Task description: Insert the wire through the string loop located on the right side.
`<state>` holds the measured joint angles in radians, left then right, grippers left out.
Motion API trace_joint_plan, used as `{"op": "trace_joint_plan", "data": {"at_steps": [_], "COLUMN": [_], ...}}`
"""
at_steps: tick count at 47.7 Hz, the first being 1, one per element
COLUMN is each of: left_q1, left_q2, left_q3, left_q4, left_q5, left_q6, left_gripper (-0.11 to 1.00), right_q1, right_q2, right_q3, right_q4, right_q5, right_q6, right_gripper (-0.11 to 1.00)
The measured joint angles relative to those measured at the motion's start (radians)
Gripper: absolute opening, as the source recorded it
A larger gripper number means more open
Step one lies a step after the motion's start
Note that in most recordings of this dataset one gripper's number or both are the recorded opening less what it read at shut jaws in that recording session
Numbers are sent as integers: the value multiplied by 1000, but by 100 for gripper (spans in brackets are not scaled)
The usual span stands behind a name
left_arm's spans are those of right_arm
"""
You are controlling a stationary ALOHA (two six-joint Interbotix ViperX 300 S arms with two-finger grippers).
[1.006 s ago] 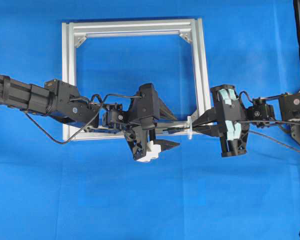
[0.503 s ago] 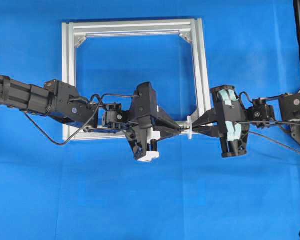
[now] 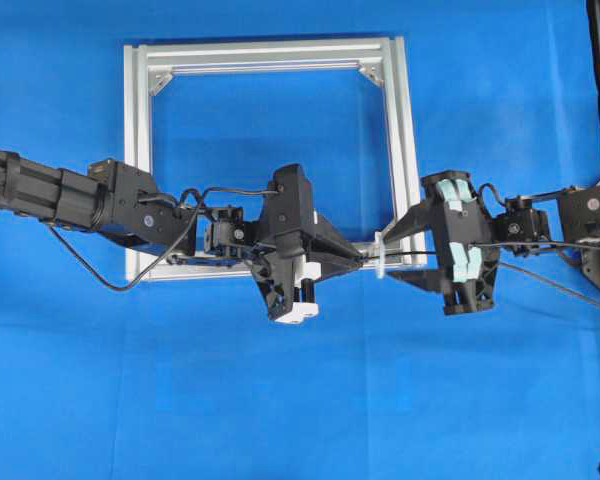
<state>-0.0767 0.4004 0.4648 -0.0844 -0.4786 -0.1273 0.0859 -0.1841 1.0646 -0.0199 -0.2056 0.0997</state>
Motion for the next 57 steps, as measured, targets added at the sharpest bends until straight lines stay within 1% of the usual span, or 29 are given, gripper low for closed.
{"op": "trace_joint_plan", "data": {"at_steps": [4, 6, 12, 22, 30, 38, 43, 51, 57], "left_q1": [0, 0, 0, 0, 0, 0, 0, -2, -9], "left_q2": [0, 0, 0, 0, -12, -92, -173, -318, -391], "left_q3": [0, 2, 0, 3, 51, 152, 242, 417, 534], "left_q4": [0, 0, 0, 0, 0, 0, 0, 0, 0], "left_q5": [2, 0, 2, 6, 12, 6, -6, -38, -77], "left_q6": [0, 0, 0, 0, 2, 2, 0, 0, 0], "left_gripper": [6, 6, 6, 6, 6, 6, 6, 6, 6], "right_q1": [0, 0, -2, -2, -2, -2, -2, -2, -2], "right_q2": [0, 0, 0, 0, 0, 0, 0, -3, -9], "right_q3": [2, 2, 0, 0, 0, 0, 0, 0, -2], "right_q4": [0, 0, 0, 0, 0, 0, 0, 0, 0], "right_q5": [12, 14, 17, 17, 18, 18, 18, 18, 20], "right_q6": [0, 0, 0, 0, 0, 0, 0, 0, 0], "right_gripper": [89, 93, 86, 87, 87, 87, 87, 87, 87]}}
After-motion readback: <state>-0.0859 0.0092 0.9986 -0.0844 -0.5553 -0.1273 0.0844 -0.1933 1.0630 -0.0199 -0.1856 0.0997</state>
